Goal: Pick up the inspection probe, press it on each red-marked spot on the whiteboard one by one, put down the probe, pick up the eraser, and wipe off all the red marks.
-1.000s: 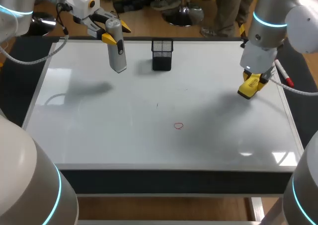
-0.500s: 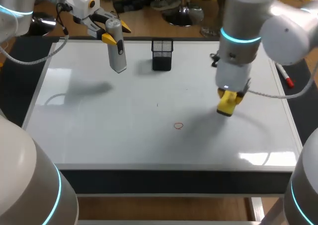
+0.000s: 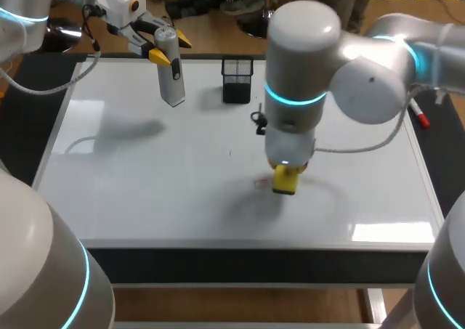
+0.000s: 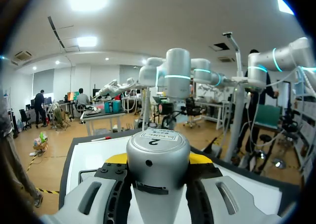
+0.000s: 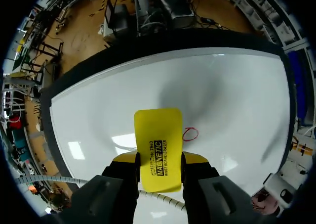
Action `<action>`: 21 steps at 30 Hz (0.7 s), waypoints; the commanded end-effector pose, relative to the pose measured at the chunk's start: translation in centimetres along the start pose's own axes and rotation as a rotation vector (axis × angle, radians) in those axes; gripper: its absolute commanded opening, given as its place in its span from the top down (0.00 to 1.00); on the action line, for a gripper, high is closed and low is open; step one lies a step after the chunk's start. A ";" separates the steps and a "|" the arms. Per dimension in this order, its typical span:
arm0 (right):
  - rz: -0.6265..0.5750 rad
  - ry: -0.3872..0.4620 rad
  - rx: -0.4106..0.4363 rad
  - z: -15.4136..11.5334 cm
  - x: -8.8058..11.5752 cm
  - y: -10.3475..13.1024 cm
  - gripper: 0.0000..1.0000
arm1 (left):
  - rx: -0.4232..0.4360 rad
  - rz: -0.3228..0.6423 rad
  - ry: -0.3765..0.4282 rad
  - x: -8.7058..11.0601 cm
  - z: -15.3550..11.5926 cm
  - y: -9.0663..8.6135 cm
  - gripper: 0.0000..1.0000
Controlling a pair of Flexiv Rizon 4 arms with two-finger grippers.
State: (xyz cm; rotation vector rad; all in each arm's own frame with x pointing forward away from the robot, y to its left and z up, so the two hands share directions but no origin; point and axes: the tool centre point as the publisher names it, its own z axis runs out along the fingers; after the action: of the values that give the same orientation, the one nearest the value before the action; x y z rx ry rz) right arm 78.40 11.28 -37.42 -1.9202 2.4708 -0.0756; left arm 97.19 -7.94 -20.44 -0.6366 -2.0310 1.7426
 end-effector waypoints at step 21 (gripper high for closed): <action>-0.156 0.039 0.000 3.4 -8.1 1.9 1.00 | 0.001 -0.001 0.005 -0.1 -0.2 -0.1 1.00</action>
State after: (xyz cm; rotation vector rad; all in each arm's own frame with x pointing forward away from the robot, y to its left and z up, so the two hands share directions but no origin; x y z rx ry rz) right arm 78.40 19.11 -40.84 -2.1129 2.3242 -0.0850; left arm 97.19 -7.94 -20.45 -0.6366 -2.0308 1.7428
